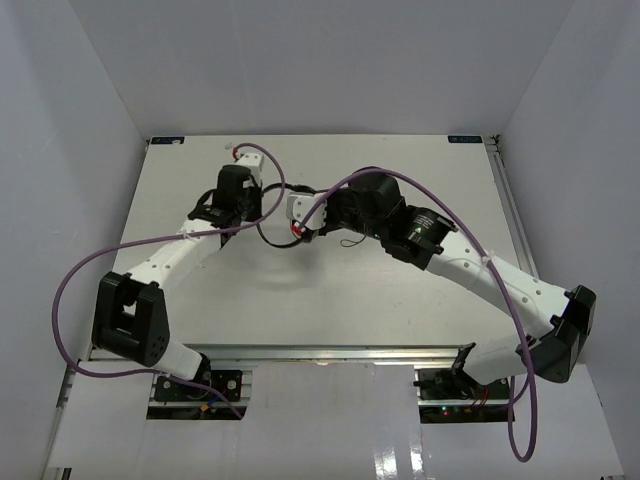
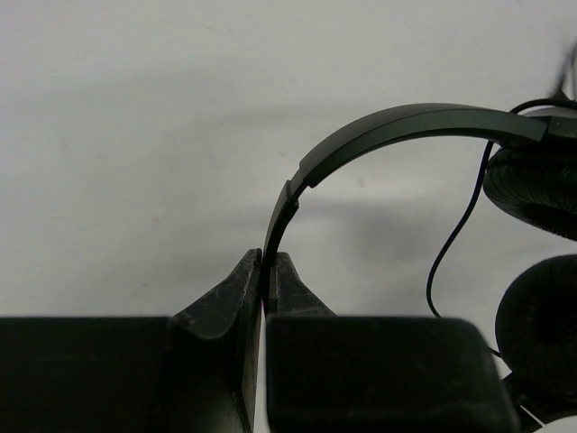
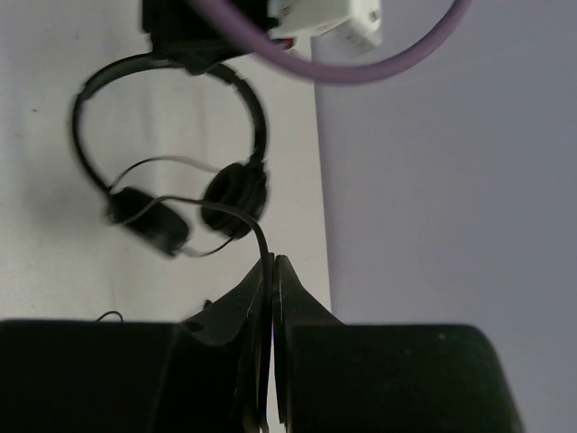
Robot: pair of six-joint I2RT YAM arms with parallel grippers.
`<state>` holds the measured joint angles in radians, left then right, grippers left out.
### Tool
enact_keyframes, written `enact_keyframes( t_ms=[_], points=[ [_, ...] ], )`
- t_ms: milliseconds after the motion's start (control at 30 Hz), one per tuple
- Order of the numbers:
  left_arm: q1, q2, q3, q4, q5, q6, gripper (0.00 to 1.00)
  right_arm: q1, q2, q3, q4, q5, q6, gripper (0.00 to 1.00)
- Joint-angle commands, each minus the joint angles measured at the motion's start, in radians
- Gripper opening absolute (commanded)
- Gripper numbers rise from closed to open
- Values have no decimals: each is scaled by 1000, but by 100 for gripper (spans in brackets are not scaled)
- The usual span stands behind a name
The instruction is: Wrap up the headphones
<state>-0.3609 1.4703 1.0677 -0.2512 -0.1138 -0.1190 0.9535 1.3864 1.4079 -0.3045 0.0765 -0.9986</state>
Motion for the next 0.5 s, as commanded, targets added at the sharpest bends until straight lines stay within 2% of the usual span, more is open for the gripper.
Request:
enact_keyframes(
  t_ms=[0, 233, 467],
  points=[
    [-76, -156, -85, 50, 100, 28, 0, -21, 1, -22, 173, 102, -68, 8],
    [-116, -296, -193, 43, 211, 29, 0, -124, 17, -26, 243, 55, -8, 8],
    [-151, -364, -193, 15, 326, 17, 0, -192, 68, -21, 260, -38, 77, 8]
  ],
)
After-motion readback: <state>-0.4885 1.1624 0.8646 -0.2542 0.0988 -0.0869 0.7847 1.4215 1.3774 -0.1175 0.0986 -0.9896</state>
